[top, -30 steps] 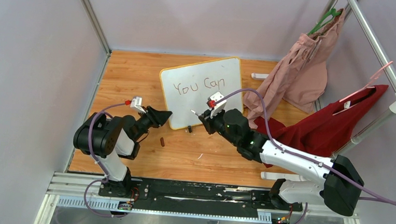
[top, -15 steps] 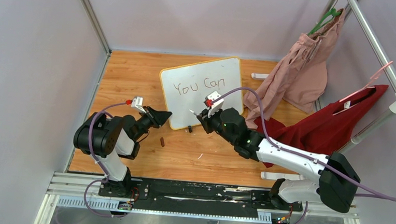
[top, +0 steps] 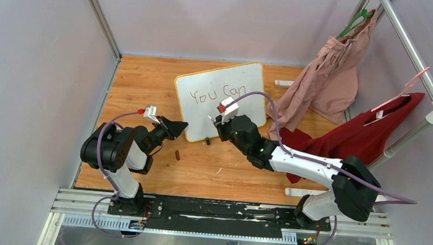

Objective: Write a sentence on the whiteboard

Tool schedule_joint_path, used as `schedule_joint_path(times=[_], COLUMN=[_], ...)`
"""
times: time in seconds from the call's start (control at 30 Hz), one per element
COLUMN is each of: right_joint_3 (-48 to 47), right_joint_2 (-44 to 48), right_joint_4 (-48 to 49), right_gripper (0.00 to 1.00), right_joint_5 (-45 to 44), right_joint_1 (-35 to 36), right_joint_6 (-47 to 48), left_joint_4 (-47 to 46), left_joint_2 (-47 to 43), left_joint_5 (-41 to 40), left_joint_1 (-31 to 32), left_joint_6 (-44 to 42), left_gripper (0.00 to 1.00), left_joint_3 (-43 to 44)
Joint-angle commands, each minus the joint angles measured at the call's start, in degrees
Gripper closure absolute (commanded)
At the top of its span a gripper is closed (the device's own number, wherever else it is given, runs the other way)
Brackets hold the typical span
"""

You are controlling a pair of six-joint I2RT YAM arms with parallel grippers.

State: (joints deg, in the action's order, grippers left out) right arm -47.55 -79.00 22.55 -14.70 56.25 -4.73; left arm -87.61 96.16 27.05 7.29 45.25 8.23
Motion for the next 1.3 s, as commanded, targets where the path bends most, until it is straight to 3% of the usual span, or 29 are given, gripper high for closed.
schedule_joint_path(times=[0.0,1.27], right_joint_3=[-1.97,-6.67], right_joint_2=[-1.19,-9.30], right_joint_4=[2.16,1.70], right_gripper=[1.00,1.00], right_joint_5=[-3.59,-6.66], right_joint_1=[0.92,0.62], right_joint_6=[0.86,-0.20], left_joint_4=[-2.35,-2.43], left_joint_2=[0.37,-0.14], left_joint_5=[0.28,0.40], left_joint_1=[-0.35,-0.35], left_joint_6=[-1.97,-2.89], left_gripper=[1.00,1.00], left_joint_3=[0.08,-0.12])
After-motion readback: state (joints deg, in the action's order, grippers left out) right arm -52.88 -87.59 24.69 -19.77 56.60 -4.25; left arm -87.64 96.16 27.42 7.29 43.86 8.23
